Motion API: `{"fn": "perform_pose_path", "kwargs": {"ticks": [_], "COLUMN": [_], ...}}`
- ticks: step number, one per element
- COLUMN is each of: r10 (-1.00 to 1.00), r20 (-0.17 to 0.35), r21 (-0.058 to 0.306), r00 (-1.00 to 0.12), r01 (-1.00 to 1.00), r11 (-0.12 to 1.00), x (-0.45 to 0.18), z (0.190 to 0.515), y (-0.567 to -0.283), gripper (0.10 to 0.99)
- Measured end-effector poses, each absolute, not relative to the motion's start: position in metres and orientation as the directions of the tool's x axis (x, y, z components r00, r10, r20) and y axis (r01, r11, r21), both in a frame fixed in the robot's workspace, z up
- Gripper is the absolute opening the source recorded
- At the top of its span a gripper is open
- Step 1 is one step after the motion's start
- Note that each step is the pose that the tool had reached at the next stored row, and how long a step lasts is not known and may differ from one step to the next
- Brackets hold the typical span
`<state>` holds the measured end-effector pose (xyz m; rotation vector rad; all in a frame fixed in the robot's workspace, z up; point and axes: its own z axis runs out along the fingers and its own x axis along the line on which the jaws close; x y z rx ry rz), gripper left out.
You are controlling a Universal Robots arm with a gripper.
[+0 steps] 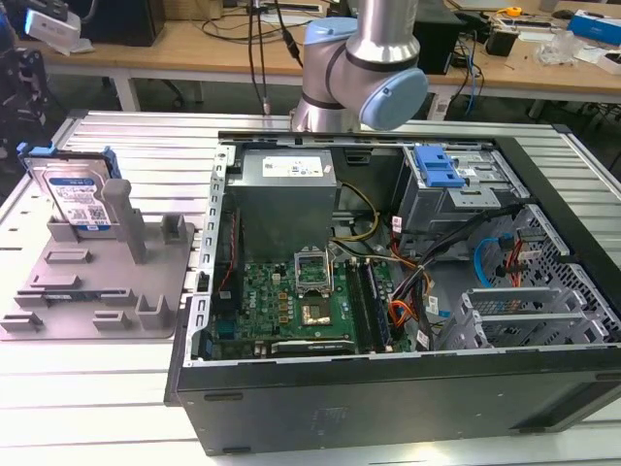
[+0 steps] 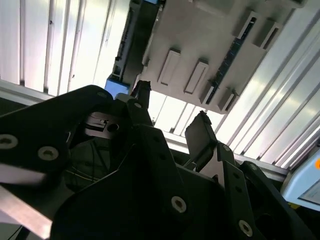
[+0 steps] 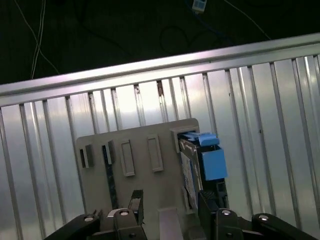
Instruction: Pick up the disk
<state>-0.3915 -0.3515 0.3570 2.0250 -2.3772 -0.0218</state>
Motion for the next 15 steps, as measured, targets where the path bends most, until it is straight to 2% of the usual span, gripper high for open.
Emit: {"fn": "perform_pose_path", "kwargs": {"ticks": [10,15], "r10": [-0.991,-0.997], "r20": [0.009,0.011], "r21": [0.012,0.011], "r00": [-0.132,-0.075], "r01": [-0.991,-0.997], "r11": [0.133,0.075], "x": [-0.392,-0.402], "z": [0.355,0.349], "y": [-0.307,-0.304], "gripper": [0.557,0.557]}}
